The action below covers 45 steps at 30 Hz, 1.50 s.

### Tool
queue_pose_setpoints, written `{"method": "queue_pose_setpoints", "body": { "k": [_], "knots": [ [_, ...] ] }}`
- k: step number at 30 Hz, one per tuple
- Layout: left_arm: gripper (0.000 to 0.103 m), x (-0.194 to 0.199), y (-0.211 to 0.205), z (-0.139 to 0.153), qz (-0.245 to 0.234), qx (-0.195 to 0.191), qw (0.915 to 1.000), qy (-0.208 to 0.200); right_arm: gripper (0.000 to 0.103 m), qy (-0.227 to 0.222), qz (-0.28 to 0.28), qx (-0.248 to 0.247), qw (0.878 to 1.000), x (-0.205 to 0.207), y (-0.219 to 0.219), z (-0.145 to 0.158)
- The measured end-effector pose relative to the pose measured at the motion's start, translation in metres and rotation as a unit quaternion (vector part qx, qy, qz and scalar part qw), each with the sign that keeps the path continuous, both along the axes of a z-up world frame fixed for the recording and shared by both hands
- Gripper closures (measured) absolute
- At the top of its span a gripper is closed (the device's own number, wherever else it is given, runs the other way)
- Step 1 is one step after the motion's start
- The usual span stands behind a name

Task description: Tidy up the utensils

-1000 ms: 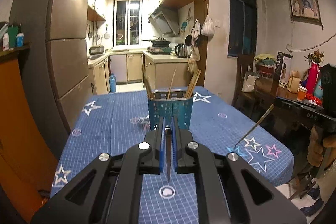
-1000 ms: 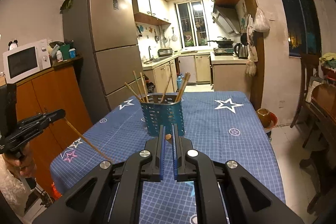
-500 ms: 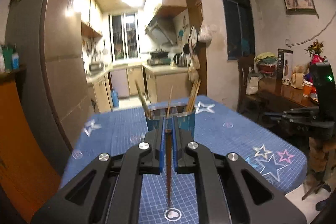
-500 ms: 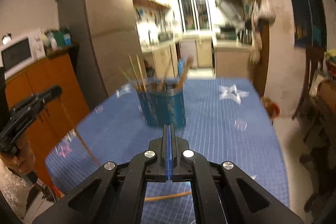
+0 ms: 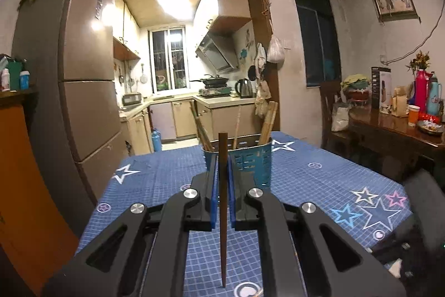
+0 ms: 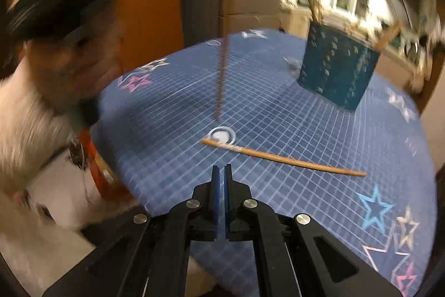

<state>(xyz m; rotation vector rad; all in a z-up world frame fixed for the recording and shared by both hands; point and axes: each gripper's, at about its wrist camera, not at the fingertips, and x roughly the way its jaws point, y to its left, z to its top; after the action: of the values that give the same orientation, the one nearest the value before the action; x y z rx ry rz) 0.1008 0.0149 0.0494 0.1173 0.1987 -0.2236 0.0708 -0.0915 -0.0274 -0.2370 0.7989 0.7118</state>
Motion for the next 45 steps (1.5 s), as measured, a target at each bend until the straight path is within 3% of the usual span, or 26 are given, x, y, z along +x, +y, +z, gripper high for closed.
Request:
{"method": "queue_pose_setpoints", "body": {
  "k": [2,5,8,11,15,21,25,31,34,45],
  "knots": [
    [0.098,-0.001,0.007,-0.001,0.009,-0.003,1.0000,-0.004,0.095,0.041,-0.030,0.026,0.998,0.019,0.003,-0.003],
    [0.098,0.000,0.022,0.002,0.020,-0.022,0.9996,-0.003,0.078,0.074,-0.084,0.051,0.992,0.043,0.014,-0.005],
    [0.098,0.000,0.035,0.006,0.028,-0.033,0.9990,-0.003,0.075,0.116,-0.141,0.056,0.982,0.051,0.032,-0.021],
    [0.098,-0.006,0.047,0.009,0.033,-0.037,0.9987,-0.009,0.074,0.111,-0.214,0.045,0.969,0.046,0.040,-0.031],
    [0.098,-0.014,0.066,0.009,0.032,-0.055,0.9979,-0.014,0.062,0.102,-0.290,0.045,0.951,0.025,0.050,-0.035],
    [0.098,-0.024,0.088,0.004,0.028,-0.068,0.9972,-0.015,0.059,0.083,-0.351,0.057,0.931,0.011,0.073,-0.037],
    [0.098,-0.027,0.100,0.004,0.026,-0.072,0.9968,-0.022,0.059,0.080,-0.393,0.032,0.916,0.010,0.093,-0.048],
    [0.098,-0.027,0.113,0.003,0.021,-0.091,0.9954,-0.023,0.063,0.029,-0.437,-0.003,0.899,0.014,0.111,-0.056],
    [0.098,-0.029,0.116,0.001,0.018,-0.090,0.9955,-0.027,0.089,0.014,-0.446,-0.012,0.895,0.007,0.105,-0.057],
    [0.098,-0.036,0.103,0.000,0.000,-0.087,0.9955,-0.039,0.096,0.048,-0.429,0.052,0.901,-0.026,0.030,-0.054]
  ]
}}
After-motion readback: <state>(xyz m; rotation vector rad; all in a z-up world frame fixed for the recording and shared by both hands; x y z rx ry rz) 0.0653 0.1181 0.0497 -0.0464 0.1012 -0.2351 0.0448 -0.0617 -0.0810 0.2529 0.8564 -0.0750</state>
